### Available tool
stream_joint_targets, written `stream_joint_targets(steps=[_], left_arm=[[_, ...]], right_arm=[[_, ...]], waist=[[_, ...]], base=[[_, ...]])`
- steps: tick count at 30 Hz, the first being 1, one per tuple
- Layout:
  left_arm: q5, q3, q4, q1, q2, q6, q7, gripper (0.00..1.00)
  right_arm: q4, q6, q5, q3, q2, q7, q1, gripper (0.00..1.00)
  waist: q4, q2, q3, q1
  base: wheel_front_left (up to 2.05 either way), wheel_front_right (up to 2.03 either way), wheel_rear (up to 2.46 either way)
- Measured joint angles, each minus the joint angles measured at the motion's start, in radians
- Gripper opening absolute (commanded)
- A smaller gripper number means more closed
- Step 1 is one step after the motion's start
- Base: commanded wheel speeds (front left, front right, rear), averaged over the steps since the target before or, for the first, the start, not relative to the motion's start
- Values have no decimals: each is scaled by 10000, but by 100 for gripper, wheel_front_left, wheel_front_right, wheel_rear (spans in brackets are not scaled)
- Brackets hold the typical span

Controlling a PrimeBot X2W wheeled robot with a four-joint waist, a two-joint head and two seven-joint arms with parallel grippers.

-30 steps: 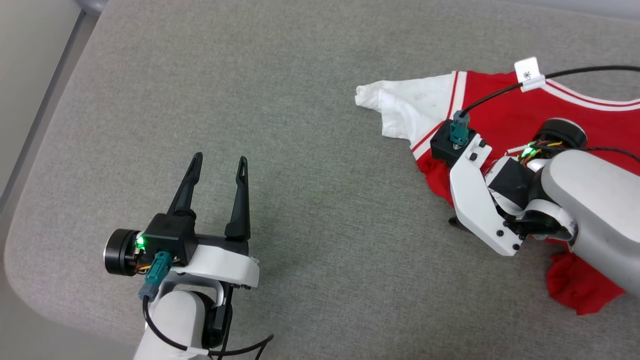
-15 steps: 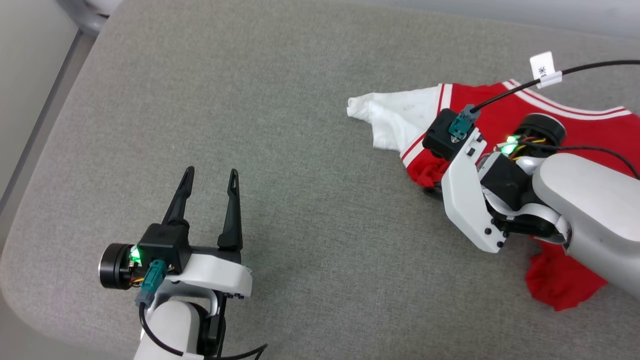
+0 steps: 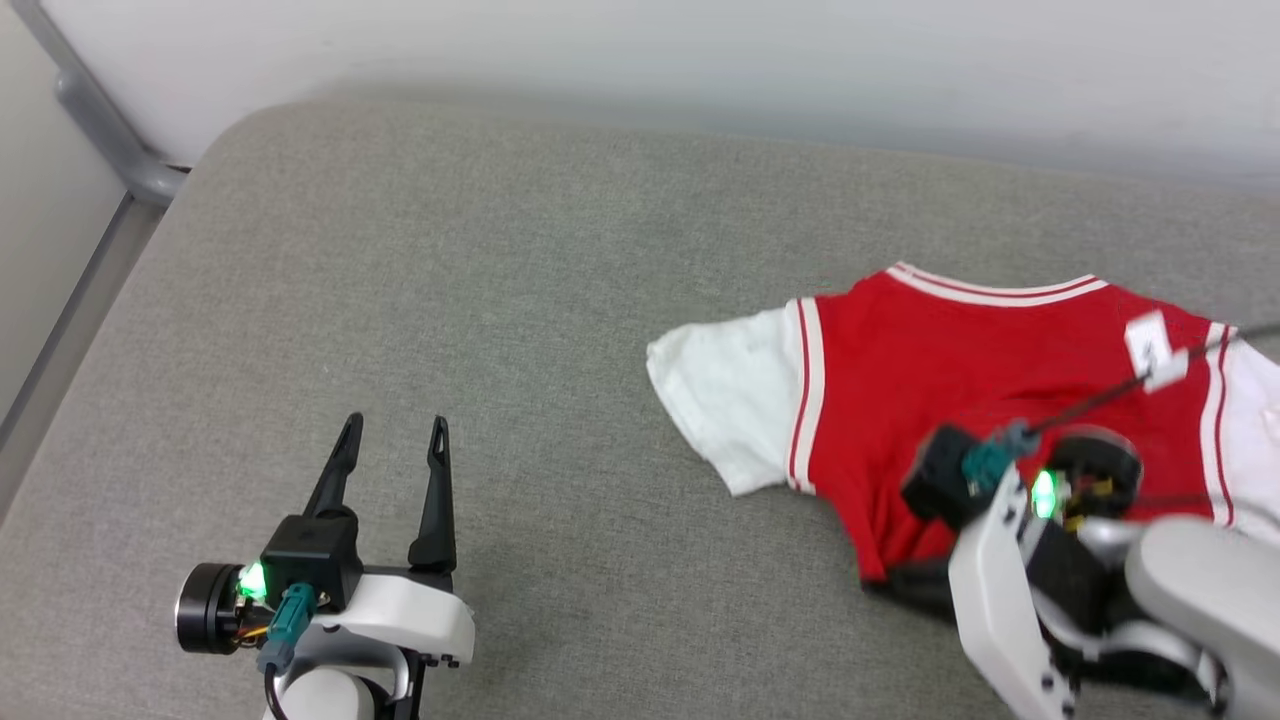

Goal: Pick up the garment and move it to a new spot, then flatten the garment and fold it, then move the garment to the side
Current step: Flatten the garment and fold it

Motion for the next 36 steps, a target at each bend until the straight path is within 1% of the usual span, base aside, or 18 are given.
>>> stream_joint_targets(steps=[2,5,9,12,13,15,18,21,26,30,33,36], left_arm=[[10,10,-8,105,2,-2,0,100],[33,17,8,162,2,-15,0,100],[35,0,105,208,-4,-44,0,100],[35,12,169,209,-4,-54,0,100],[35,21,192,216,-2,-54,0,100],[35,65,221,286,27,-52,0,100],[33,130,299,368,75,-54,0,100],[27,222,330,379,142,-73,0,100],[-56,362,245,373,357,-217,0,100],[-148,437,234,126,545,-328,0,100],[-221,414,378,-275,738,-539,6,100],[-393,316,504,-860,936,-838,334,100]], right_arm=[[-50,0,107,25,-134,-13,751,0],[194,0,128,27,-178,-81,1645,0],[963,0,98,54,107,-128,2641,0],[1442,0,-159,35,403,-385,2831,0],[1544,0,-203,-42,514,-566,2850,9],[1628,0,-244,-253,721,-951,2863,100],[1626,0,-571,-780,851,-1801,2871,100],[1509,2,-892,-1584,903,-2725,3050,100],[1557,6,-1707,-3331,1035,-4119,3863,100],[1848,4,-2635,-5248,1559,-5116,4777,100],[2098,4,-3544,-6867,2157,-5718,5586,100],[2257,2,-4704,-8441,2863,-6148,6407,100]], waist=[[-75,0,-119,0],[-136,0,-211,0],[-140,0,-227,0],[-148,0,-253,0],[-164,0,-280,0],[-226,0,-364,0],[-345,0,-542,0],[-520,0,-695,0],[-869,0,-856,0],[-1159,0,-911,0],[-1361,0,-912,1],[-1523,0,-887,0]], base=[[0,0,0],[0,0,0],[0,0,0],[0,0,0],[0,0,0],[0,0,0],[0,0,0],[0,0,0],[0,0,0],[0,0,0],[0,0,0],[0,0,0]])
